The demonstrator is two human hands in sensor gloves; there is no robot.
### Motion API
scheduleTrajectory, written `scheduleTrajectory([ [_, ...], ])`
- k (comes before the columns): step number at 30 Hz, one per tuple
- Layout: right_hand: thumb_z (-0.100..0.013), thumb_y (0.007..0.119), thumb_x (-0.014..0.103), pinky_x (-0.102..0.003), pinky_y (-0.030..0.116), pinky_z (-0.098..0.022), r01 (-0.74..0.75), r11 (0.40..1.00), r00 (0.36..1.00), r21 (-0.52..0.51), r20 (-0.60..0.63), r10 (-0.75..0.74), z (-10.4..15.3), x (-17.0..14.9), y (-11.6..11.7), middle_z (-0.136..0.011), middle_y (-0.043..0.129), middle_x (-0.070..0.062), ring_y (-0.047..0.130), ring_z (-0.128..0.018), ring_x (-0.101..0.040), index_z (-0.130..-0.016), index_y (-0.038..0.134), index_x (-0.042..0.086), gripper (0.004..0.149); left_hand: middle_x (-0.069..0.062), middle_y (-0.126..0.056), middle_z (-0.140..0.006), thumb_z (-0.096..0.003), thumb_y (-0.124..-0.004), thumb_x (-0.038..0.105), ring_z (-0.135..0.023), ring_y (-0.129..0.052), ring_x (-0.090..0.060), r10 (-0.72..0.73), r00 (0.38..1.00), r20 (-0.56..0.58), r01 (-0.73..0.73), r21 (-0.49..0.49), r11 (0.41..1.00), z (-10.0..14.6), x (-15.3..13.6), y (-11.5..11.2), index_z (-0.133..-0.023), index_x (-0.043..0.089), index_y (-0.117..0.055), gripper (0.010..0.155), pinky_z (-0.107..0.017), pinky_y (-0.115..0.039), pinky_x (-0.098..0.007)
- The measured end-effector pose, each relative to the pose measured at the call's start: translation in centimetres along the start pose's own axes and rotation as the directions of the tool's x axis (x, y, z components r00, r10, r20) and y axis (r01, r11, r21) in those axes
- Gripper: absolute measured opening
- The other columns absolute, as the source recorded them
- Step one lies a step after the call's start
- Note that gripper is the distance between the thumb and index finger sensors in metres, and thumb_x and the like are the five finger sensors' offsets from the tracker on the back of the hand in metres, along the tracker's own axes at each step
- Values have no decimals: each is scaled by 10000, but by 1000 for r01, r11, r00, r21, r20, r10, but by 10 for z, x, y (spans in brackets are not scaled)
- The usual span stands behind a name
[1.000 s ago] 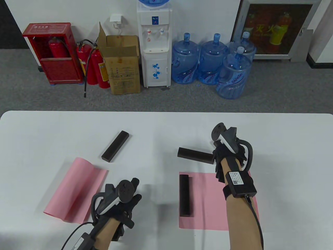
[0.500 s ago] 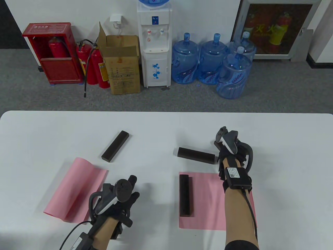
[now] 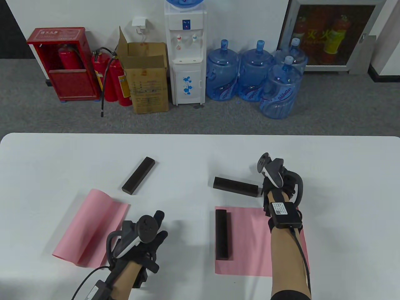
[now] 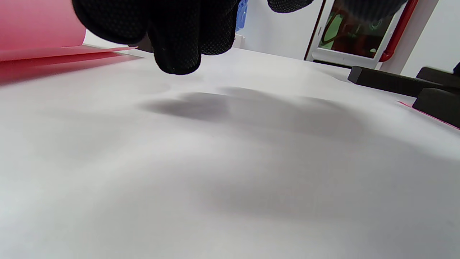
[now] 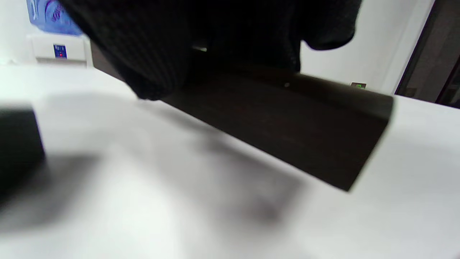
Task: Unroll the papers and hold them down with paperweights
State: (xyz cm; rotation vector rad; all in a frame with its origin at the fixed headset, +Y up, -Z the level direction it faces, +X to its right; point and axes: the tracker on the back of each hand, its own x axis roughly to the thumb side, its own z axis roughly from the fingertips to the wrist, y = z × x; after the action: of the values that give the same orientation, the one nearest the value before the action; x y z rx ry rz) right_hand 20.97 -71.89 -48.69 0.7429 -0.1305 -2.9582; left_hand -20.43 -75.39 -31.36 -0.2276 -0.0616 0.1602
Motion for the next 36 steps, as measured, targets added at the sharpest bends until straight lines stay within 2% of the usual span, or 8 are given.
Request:
scheduleTrajectory([
  [3,-384,873,335,-565,593,-703,73,997,997,-13,18,-73,10,-6,-31,-990,700,-107,827,-823,-338,-1041,559,170,746,-136,-623,-1159,-479,-600,633,-912,-817,-372,2,1000,3,-2,-5,1000,0,0,0,-1112,465,-376,692,-666,-656,-583],
  [6,-373,889,362,-562,650,-650,118,989,992,-87,63,-113,31,-17,-60,-948,750,-130,879,-758,-342,-1022,606,144,741,-136,-625,-1158,-480,-600,633,-910,-818,-372,6,1000,4,-6,-8,1000,0,0,0,-1113,463,-379,692,-666,-656,-583],
  [8,-361,904,376,-560,699,-600,130,983,989,-128,83,-120,48,-27,-72,-910,792,-148,920,-701,-347,-1006,641,116,744,-134,-624,-1158,-479,-600,633,-910,-818,-372,10,1000,7,-10,-9,1000,1,0,0,-1113,464,-378,692,-665,-657,-583],
  [11,-353,916,400,-545,745,-551,179,976,981,-122,97,-168,76,-49,-78,-875,828,-156,960,-639,-338,-991,674,104,744,-135,-626,-1158,-479,-600,634,-909,-819,-372,16,1000,10,-16,-13,1000,1,1,-1,-1112,464,-380,691,-666,-656,-583],
  [16,-346,930,425,-515,795,-486,243,970,962,-20,133,-238,113,-83,-60,-828,865,-162,1000,-555,-322,-980,697,87,756,-131,-627,-1158,-479,-599,634,-908,-822,-371,20,1000,14,-19,-15,1000,1,2,-1,-1113,464,-381,691,-666,-657,-582],
  [21,-342,934,439,-486,829,-436,242,970,960,7,143,-240,133,-106,-39,-807,882,-166,1021,-504,-305,-968,718,82,752,-134,-632,-1155,-480,-600,632,-904,-824,-370,28,999,15,-28,-16,999,1,2,-1,-1113,461,-385,690,-664,-659,-582],
  [30,-342,937,441,-478,836,-423,170,985,984,36,39,-171,120,-144,15,-801,886,-169,1026,-493,-297,-963,727,79,750,-135,-637,-1152,-479,-600,632,-901,-827,-369,28,1000,6,-28,-31,999,1,2,-2,-1111,461,-388,688,-662,-660,-582],
  [36,-344,932,448,-470,840,-423,111,992,994,62,17,-112,115,-148,38,-801,884,-164,1029,-493,-285,-969,718,79,757,-139,-644,-1149,-480,-600,632,-899,-828,-371,22,1000,-6,-23,-50,999,0,0,-4,-1113,459,-389,689,-662,-660,-582],
])
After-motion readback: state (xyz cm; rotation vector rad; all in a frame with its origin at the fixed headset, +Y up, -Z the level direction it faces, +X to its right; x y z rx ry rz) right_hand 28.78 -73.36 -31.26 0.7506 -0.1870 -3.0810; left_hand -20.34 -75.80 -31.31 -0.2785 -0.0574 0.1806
